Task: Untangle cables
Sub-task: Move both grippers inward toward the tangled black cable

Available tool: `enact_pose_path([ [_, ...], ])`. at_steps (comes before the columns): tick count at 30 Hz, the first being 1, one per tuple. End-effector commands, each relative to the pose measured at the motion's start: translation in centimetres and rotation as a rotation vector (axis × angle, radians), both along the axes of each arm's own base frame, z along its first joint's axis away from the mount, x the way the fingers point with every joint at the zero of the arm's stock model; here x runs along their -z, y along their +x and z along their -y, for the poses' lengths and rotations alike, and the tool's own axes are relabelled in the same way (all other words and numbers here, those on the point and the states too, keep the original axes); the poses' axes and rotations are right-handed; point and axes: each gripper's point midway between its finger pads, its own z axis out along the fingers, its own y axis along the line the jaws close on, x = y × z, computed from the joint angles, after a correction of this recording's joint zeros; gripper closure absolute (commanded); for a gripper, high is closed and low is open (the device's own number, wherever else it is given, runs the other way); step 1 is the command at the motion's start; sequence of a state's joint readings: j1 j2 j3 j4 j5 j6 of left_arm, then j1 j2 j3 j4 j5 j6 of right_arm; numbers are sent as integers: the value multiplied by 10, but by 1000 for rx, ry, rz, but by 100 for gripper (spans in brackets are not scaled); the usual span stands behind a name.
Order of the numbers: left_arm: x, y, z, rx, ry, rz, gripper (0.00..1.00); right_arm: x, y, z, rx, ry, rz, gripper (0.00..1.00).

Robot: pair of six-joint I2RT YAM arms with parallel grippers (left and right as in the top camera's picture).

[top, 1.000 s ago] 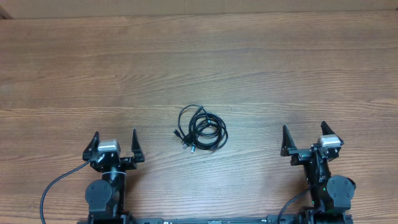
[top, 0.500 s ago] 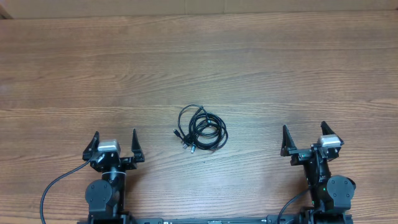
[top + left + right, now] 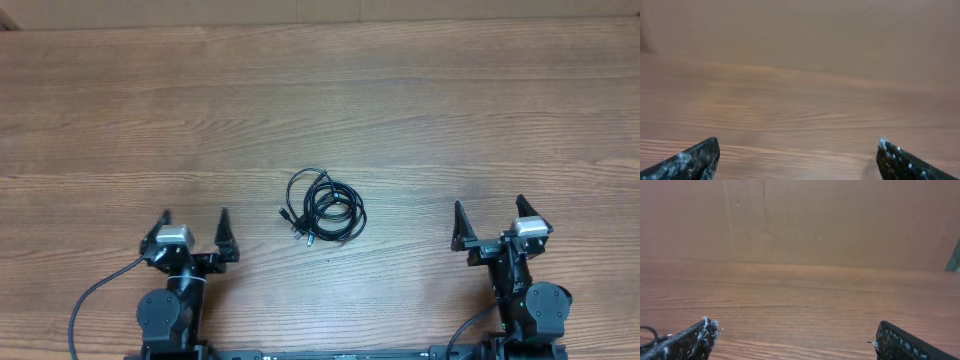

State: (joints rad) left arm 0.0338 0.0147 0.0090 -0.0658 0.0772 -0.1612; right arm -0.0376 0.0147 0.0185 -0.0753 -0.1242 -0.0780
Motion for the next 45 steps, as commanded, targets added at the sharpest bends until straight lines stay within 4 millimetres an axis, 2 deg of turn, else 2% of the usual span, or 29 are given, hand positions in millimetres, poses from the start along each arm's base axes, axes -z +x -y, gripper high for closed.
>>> enact_pose_path([
  [1, -6, -9, 47, 253, -463, -59, 1, -1, -2, -14, -84, 2, 13, 0],
  [3, -6, -13, 58, 303, -600, -103, 1, -1, -2, -14, -82, 2, 13, 0],
  [5, -11, -15, 63, 341, -627, -101, 0, -2, -3, -18, -103, 2, 19, 0],
  [6, -16, -17, 68, 379, -619, -87, 1, -3, -6, -29, -167, 11, 19, 0],
  [7, -25, -20, 74, 427, -587, -57, 0, -3, -12, -48, -286, 61, 7, 0],
  [10, -53, -32, 88, 557, -396, 80, 0, -4, -32, -83, -517, 175, -38, 0],
  [13, -75, -38, 89, 569, -290, 163, 1, -12, -48, -102, -668, 257, -59, 0],
  [15, -94, -41, 85, 547, -252, 206, 0, -24, -55, -108, -721, 292, -39, 0],
  [16, -102, -42, 83, 529, -238, 219, 0, -34, -59, -110, -744, 297, -5, 0],
  [19, -125, -47, 76, 476, -172, 231, 0, -88, -80, -113, -815, 235, 231, 0],
  [23, -146, -54, 72, 433, -101, 162, 0, -156, -101, -104, -761, 179, 439, 0],
  [24, -153, -54, 70, 416, -89, 129, 0, -174, -106, -101, -735, 166, 454, 0],
  [29, -177, -50, 64, 375, -116, 21, 1, -222, -123, -101, -673, 38, 435, 0],
  [33, -201, -43, 65, 379, -136, -67, 0, -256, -128, -94, -597, 10, 328, 0],
  [37, -206, -35, 65, 369, -163, -226, 0, -273, -119, -88, -541, 7, 139, 0],
  [41, -184, -28, 65, 378, -124, -456, 0, -280, -103, -82, -496, 29, -105, 0],
  [45, -160, -24, 69, 399, -173, -659, 0, -274, -90, -85, -517, 88, -339, 0],
])
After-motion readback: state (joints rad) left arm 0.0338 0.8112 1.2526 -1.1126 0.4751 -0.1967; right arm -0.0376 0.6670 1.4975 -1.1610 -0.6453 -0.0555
